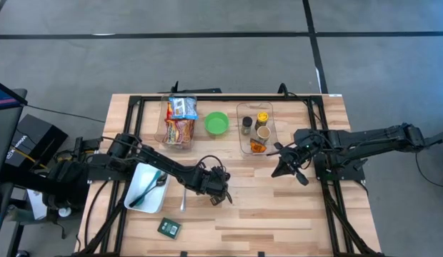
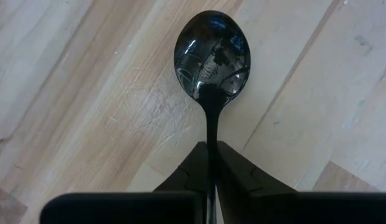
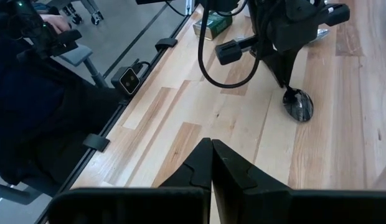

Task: Pick & Place Food Item

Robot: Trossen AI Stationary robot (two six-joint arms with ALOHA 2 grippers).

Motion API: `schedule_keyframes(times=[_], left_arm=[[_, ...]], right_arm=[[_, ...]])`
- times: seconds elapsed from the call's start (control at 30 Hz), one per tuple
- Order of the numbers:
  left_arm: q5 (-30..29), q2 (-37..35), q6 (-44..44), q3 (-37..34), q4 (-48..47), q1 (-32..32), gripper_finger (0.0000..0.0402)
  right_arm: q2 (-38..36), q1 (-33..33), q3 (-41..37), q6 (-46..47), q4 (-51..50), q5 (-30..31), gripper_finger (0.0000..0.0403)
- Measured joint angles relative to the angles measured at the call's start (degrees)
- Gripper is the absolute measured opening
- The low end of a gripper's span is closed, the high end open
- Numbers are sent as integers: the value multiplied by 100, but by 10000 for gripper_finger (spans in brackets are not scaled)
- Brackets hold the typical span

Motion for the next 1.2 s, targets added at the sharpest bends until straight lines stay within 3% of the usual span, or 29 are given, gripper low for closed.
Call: schedule_keyframes(times=[0.67,1.2], left_arm=[[19,-97,-2,7,42,-4,5],[2,-1640,327,11,35,-119,6]], right_arm=[[0,-17,0,-2,0,0,0],[0,-17,0,-50,2,0,0]])
